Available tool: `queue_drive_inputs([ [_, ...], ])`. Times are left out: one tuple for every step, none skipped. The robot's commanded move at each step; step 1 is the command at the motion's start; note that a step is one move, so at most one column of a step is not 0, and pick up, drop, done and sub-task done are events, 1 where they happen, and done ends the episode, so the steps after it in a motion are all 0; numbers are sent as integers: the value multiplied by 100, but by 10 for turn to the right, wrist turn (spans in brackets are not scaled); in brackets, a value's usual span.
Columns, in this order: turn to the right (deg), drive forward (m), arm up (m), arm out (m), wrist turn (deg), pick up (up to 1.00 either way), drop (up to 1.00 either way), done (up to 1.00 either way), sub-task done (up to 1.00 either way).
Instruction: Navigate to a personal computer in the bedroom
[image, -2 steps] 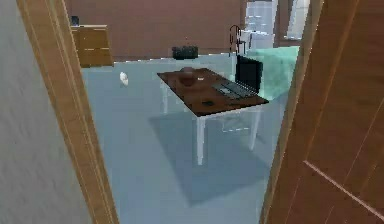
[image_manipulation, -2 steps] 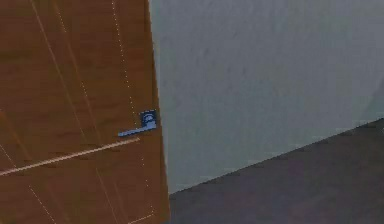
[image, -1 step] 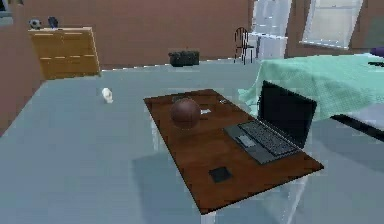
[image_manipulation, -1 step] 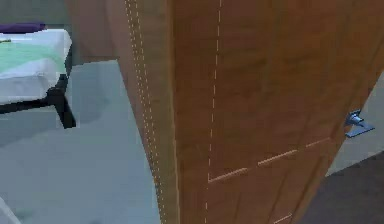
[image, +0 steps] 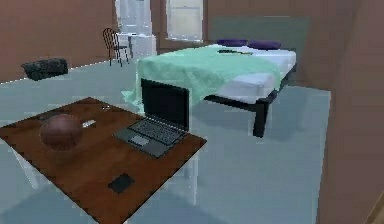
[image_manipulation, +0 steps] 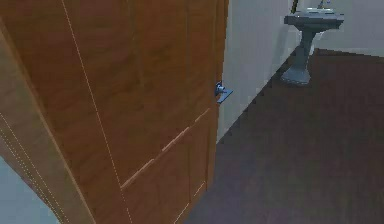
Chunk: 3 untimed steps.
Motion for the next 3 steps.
queue_drive_inputs([
  [0,20,0,0,0,0,0,0,0],
  [-150,0,0,0,0,0,0,0,0],
  [0,0,0,0,0,0,0,100,0],
])
